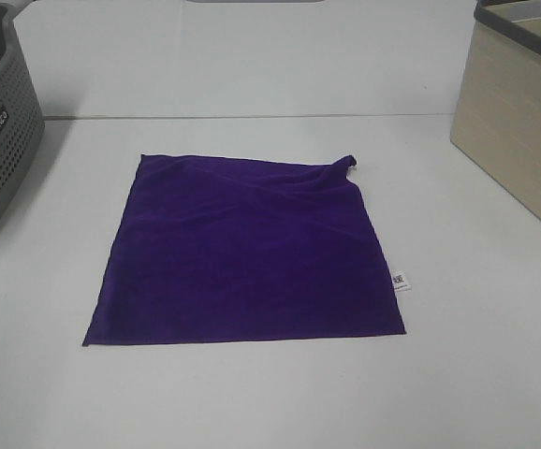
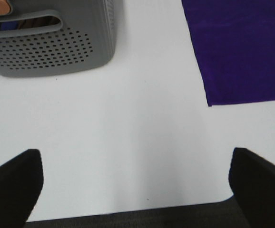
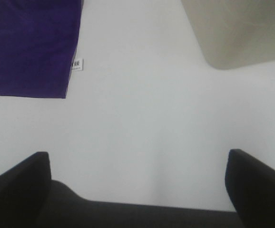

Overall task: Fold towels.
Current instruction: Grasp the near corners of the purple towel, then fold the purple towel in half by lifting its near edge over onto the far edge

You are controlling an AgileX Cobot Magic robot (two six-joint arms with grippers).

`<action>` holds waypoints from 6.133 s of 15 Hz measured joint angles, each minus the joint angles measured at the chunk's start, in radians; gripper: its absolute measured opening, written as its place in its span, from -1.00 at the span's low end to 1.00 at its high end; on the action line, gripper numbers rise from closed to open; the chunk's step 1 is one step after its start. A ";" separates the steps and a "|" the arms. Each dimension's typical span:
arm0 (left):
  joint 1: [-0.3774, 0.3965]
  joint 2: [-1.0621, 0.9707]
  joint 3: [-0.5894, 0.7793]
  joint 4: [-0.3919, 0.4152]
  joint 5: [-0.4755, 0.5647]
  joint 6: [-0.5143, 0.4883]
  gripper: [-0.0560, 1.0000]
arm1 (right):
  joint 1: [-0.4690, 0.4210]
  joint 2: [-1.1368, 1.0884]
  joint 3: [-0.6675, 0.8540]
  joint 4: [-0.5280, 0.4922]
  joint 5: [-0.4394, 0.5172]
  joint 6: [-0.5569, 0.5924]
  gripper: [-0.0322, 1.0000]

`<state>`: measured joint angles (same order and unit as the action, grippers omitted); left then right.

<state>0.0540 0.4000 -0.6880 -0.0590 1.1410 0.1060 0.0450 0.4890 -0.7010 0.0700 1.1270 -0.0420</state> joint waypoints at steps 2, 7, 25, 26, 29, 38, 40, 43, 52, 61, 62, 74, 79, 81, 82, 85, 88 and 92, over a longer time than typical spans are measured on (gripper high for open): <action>0.000 0.167 -0.077 0.006 0.002 0.009 0.98 | 0.000 0.218 -0.090 0.000 0.006 0.026 0.93; 0.000 0.727 -0.278 0.010 -0.013 0.014 0.98 | 0.000 0.768 -0.377 0.099 0.002 -0.072 0.93; -0.013 1.215 -0.104 -0.601 -0.337 0.577 0.98 | -0.172 1.016 -0.193 0.593 -0.259 -0.539 0.82; -0.013 1.246 -0.104 -0.631 -0.390 0.582 0.98 | -0.113 1.066 -0.193 0.589 -0.293 -0.524 0.85; -0.013 1.323 -0.104 -0.649 -0.417 0.588 0.98 | -0.075 1.146 -0.192 0.538 -0.298 -0.459 0.85; -0.043 1.488 -0.106 -0.899 -0.473 0.814 0.98 | -0.075 1.348 -0.180 0.704 -0.309 -0.651 0.85; -0.043 1.502 -0.108 -0.915 -0.467 0.816 0.98 | -0.075 1.423 -0.178 0.800 -0.301 -0.722 0.85; -0.043 1.502 -0.108 -0.924 -0.467 0.816 0.98 | -0.075 1.474 -0.176 0.843 -0.287 -0.749 0.85; -0.043 1.504 -0.108 -0.917 -0.463 0.811 0.98 | -0.075 1.475 -0.178 0.855 -0.294 -0.749 0.85; -0.043 1.506 -0.113 -0.901 -0.461 0.770 0.94 | -0.075 1.475 -0.178 0.857 -0.306 -0.749 0.85; -0.043 1.509 -0.114 -0.901 -0.461 0.766 0.94 | -0.075 1.475 -0.178 0.861 -0.310 -0.749 0.85; -0.282 1.680 -0.306 -0.947 -0.367 0.536 0.41 | 0.191 1.593 -0.336 0.799 -0.403 -0.629 0.05; -0.282 1.700 -0.318 -0.889 -0.393 0.525 -0.64 | 0.191 1.605 -0.336 0.760 -0.411 -0.614 -0.89; -0.282 1.709 -0.340 -0.860 -0.387 0.525 -0.89 | 0.191 1.605 -0.336 0.758 -0.405 -0.614 -0.89; -0.282 1.712 -0.351 -0.851 -0.378 0.525 -0.89 | 0.191 1.605 -0.336 0.758 -0.395 -0.614 -0.89; -0.285 1.703 -0.374 -0.793 -0.358 0.537 -0.89 | 0.191 1.585 -0.328 0.729 -0.374 -0.614 -0.89; -0.290 1.640 -0.374 -0.759 -0.374 0.537 -0.89 | 0.195 1.480 -0.322 0.700 -0.374 -0.613 -0.89; -0.290 1.543 -0.509 -0.746 -0.406 0.493 -0.89 | 0.195 1.426 -0.534 0.635 -0.365 -0.547 -0.89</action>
<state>-0.2360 1.9430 -1.1970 -0.8050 0.7350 0.5990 0.2400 1.9150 -1.2350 0.7050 0.7620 -0.5890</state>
